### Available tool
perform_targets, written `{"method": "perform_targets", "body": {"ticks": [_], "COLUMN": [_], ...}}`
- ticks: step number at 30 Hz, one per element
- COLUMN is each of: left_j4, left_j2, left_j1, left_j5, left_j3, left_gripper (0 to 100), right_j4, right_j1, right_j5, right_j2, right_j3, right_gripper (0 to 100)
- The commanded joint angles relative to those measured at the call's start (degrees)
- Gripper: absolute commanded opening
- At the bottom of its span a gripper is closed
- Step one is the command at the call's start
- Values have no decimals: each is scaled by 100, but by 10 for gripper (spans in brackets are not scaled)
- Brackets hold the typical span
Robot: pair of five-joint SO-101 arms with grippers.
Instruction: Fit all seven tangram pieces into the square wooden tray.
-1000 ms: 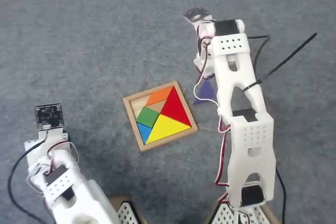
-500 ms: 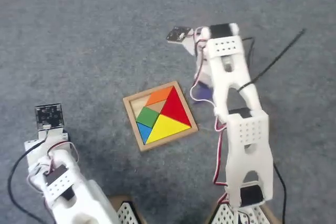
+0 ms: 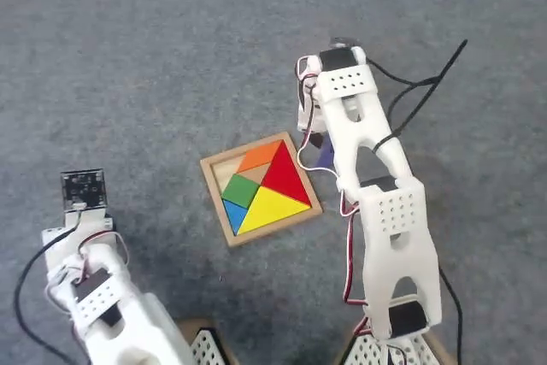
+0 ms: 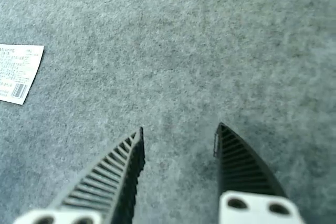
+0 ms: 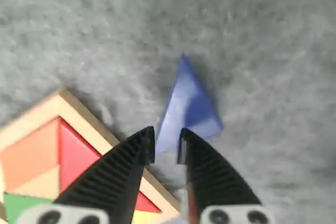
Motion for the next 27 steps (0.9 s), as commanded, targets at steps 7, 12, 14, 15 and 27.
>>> {"method": "perform_targets", "body": {"ticks": [7,12,14,15,27], "left_j4": [3218,6426,6866,6901,5187], "left_j2": [44,44,44,44,3895], "left_j1": [1002,3358,4448,4949,7771], "left_j5": [-369,-167,413,756,2796], "left_j3": [-2422,-4585,-5156,-5376,-7064], "left_gripper": [204,205,205,205,224], "right_j4": [215,-1051,-1974,-2466,-4286], "right_j1": [813,1587,1956,2132,3407], "right_j5": [1196,1732,2075,2259,3675], "right_j2": [-2958,-5191,-6246,-6782,-10132], "right_j3": [1169,4290,6022,6919,11587], "right_gripper": [7,7,7,7,7]}}
